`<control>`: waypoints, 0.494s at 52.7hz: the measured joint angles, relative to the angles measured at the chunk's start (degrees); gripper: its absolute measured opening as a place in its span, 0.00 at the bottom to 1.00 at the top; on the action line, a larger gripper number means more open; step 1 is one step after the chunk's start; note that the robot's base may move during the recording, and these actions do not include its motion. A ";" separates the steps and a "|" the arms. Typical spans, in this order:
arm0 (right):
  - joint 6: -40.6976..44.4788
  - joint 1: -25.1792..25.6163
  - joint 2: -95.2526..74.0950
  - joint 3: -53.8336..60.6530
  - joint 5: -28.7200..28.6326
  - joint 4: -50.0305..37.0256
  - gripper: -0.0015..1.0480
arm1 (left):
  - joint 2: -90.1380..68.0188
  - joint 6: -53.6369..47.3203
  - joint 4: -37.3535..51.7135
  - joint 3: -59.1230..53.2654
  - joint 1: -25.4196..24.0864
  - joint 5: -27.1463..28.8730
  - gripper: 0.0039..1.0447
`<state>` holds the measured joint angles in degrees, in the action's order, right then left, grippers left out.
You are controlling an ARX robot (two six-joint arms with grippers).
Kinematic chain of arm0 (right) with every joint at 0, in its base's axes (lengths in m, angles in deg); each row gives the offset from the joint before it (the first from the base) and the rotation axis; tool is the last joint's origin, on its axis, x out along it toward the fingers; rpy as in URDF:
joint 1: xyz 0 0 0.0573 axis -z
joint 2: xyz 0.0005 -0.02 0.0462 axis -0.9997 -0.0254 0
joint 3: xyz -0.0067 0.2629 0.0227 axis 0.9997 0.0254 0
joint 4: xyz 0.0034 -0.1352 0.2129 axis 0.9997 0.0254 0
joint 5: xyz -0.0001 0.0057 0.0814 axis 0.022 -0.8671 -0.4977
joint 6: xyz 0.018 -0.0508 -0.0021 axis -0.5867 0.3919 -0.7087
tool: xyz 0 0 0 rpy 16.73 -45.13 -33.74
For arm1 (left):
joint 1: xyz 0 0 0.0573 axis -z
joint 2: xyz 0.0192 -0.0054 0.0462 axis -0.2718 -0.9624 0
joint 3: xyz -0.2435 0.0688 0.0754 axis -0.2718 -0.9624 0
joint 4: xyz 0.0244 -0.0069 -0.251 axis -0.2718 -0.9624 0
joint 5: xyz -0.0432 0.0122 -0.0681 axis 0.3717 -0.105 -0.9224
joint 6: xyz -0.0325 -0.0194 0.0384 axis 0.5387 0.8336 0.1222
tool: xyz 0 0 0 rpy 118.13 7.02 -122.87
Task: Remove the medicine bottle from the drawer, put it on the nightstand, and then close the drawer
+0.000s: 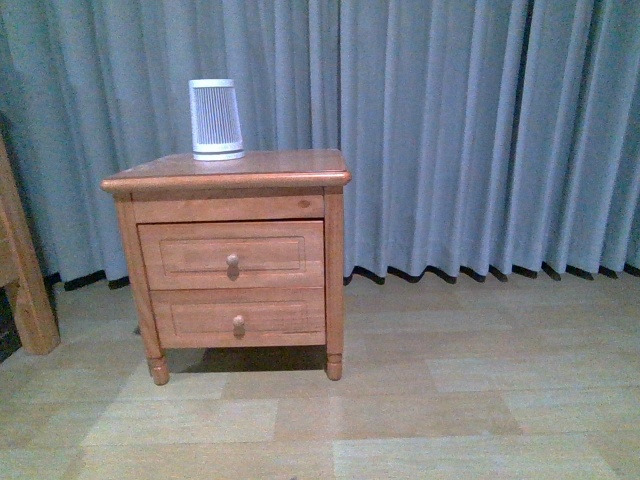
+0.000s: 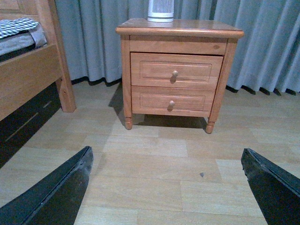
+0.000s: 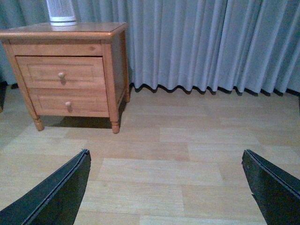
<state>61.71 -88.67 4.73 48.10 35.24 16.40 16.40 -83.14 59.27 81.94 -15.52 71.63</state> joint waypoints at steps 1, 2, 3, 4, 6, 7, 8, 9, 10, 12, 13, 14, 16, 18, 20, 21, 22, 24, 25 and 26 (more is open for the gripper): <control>0.00 0.00 0.00 0.00 0.00 0.00 0.93 | 0.00 0.00 0.00 0.00 0.00 0.00 0.94; 0.00 0.00 0.00 0.00 0.00 0.00 0.93 | 0.00 0.00 0.00 0.00 0.00 0.00 0.94; 0.00 0.00 0.00 0.00 -0.02 0.00 0.93 | 0.00 0.00 0.00 0.00 0.00 0.00 0.94; 0.00 0.00 0.00 0.00 0.00 0.00 0.93 | 0.00 0.00 0.00 0.00 0.00 0.00 0.94; 0.00 0.00 0.00 0.00 -0.02 0.00 0.93 | 0.00 0.00 0.00 0.00 0.00 0.00 0.94; 0.00 0.00 0.00 0.00 0.00 0.00 0.93 | 0.00 0.00 0.00 0.00 0.00 0.00 0.94; 0.00 0.00 0.00 0.00 0.00 0.00 0.93 | 0.00 0.00 0.00 0.00 0.00 0.00 0.94; 0.00 0.00 0.00 0.00 0.00 0.00 0.93 | 0.00 0.00 0.00 0.00 0.00 0.00 0.94; 0.00 0.00 0.00 0.00 0.00 0.00 0.93 | 0.00 0.00 0.00 0.00 0.00 0.00 0.94; 0.00 0.00 0.00 0.00 0.00 0.00 0.93 | 0.00 0.00 0.00 0.00 0.00 0.00 0.94; 0.00 0.00 0.00 0.00 0.00 0.00 0.93 | 0.00 0.00 0.00 0.00 0.00 0.00 0.94; 0.00 0.00 0.00 0.00 0.00 0.00 0.93 | 0.00 0.00 0.00 0.00 0.00 0.00 0.94; 0.00 0.00 0.00 0.00 0.00 0.00 0.93 | 0.00 0.00 0.00 0.00 0.00 0.00 0.94; 0.00 0.00 0.00 0.00 0.00 0.00 0.93 | 0.00 0.00 0.00 0.00 0.00 0.00 0.94; 0.00 0.00 0.00 0.00 0.00 0.00 0.93 | 0.00 0.00 0.00 0.00 0.00 0.00 0.94; 0.00 0.00 0.00 0.00 0.00 0.00 0.93 | 0.00 0.00 0.00 0.00 0.00 0.00 0.94; 0.00 0.00 0.00 0.00 0.00 0.00 0.93 | 0.00 0.00 0.00 0.00 0.00 0.00 0.94; 0.00 0.00 0.00 0.00 0.00 0.00 0.93 | 0.00 0.00 0.00 0.00 0.00 0.00 0.94; 0.00 0.00 0.00 0.00 0.00 0.00 0.93 | 0.00 0.00 0.00 0.00 0.00 0.00 0.94; 0.00 0.00 0.00 0.00 0.00 0.00 0.93 | 0.00 0.00 0.00 0.00 0.00 0.00 0.94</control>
<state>61.71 -88.67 4.73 48.10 35.24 16.40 16.40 -83.14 59.27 81.94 -15.52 71.63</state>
